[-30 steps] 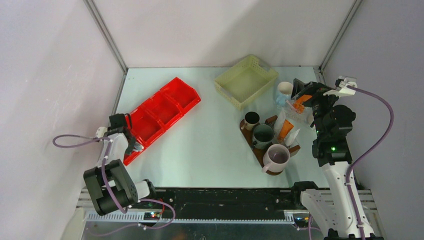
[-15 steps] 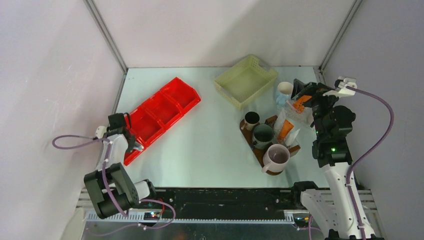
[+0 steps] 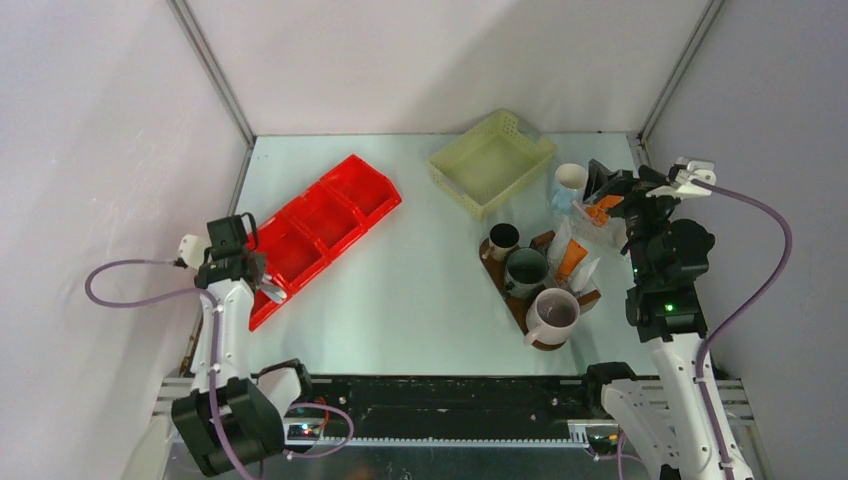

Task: Prepare toiletry sets of a toothbrush and toothpaste on the tray
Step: Pick up the toothbrush from the storage box.

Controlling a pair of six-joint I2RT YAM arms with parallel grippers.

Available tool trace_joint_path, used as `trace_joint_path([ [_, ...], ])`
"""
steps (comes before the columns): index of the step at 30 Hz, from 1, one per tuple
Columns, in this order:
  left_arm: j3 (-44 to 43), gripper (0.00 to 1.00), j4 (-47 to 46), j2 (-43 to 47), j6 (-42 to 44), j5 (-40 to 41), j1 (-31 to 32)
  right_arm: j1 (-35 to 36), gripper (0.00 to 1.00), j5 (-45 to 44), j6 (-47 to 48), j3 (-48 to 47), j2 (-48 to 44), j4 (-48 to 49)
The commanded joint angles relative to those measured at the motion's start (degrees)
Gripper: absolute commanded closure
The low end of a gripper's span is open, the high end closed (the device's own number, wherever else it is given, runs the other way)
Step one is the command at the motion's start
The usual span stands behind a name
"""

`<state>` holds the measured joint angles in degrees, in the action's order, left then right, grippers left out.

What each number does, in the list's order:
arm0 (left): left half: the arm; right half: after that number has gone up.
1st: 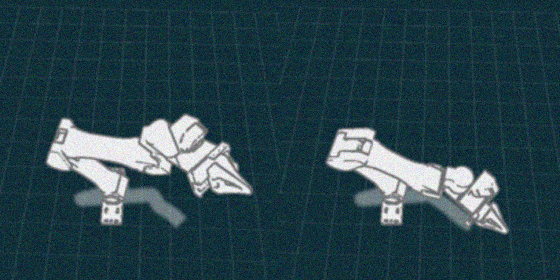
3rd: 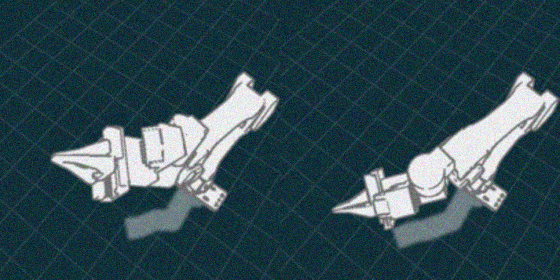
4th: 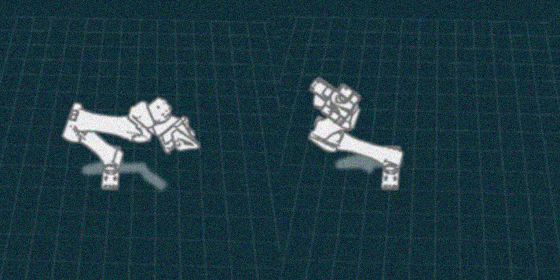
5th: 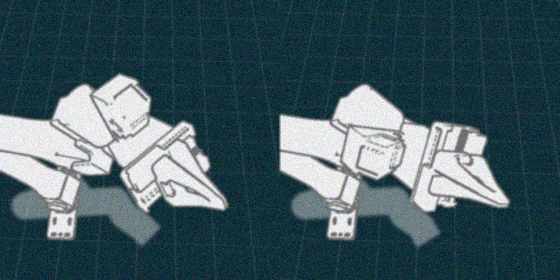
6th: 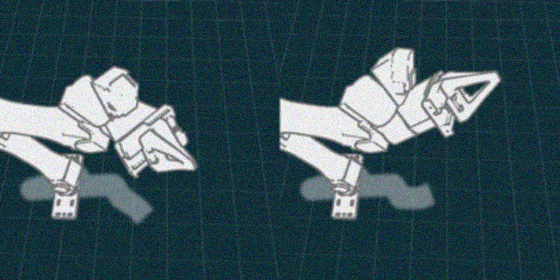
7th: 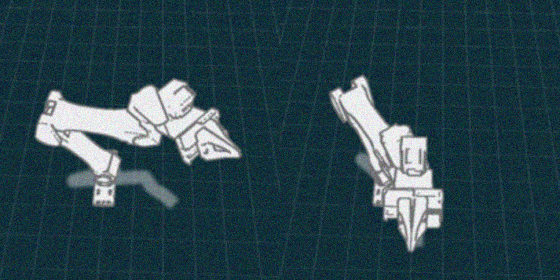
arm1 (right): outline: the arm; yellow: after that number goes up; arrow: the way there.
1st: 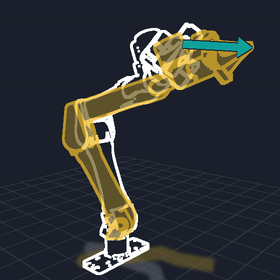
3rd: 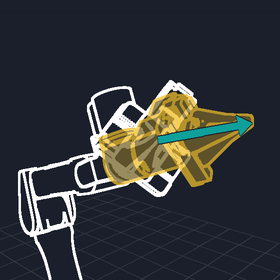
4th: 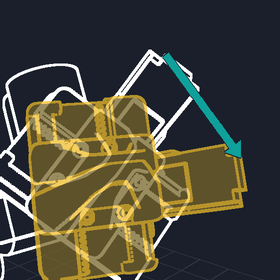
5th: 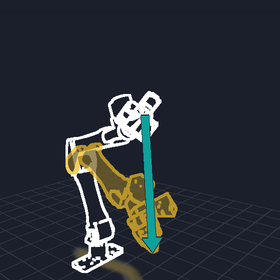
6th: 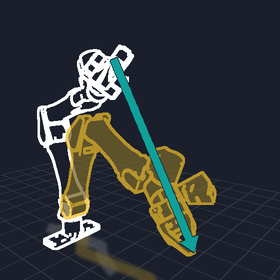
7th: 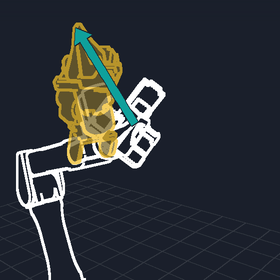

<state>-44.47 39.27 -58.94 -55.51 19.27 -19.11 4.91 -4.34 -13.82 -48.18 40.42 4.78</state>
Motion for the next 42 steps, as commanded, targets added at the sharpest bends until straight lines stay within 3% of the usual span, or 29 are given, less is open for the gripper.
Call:
trace_joint_path([
  [1, -4.45, 0.99, 0.90, 4.51, 0.21, 2.04, 4.38, 1.24, 0.01, -1.01, 3.72, -0.03, -1.18, 1.03],
  [7, -6.29, 1.00, -4.68, 9.44, 7.16, 6.60, 14.59, 2.40, 0.01, 2.68, 6.50, -0.15, -2.19, 0.55],
  [14, -5.87, 1.00, -20.29, 13.18, 26.67, 8.87, 29.27, 3.08, 0.01, 8.68, 6.67, -0.42, -2.82, -1.65],
  [21, -3.01, 1.00, -36.75, 14.40, 45.94, 3.72, 41.37, 3.07, 0.01, 16.74, 6.39, -3.98, -2.25, -11.65],
  [27, -0.88, 1.00, -46.50, 12.85, 54.83, -5.72, 47.14, 3.17, 0.01, 25.76, 6.85, -8.44, 0.02, -18.38],
  [33, -0.08, 1.00, -51.20, 10.08, 63.62, -16.02, 51.72, 3.32, 0.04, 30.69, 3.94, -11.42, 1.71, -21.33],
  [42, -1.48, 1.00, -52.19, 4.93, 76.89, -24.05, 60.79, 6.79, 0.12, 36.67, -0.05, -14.75, 6.16, -20.17],
])
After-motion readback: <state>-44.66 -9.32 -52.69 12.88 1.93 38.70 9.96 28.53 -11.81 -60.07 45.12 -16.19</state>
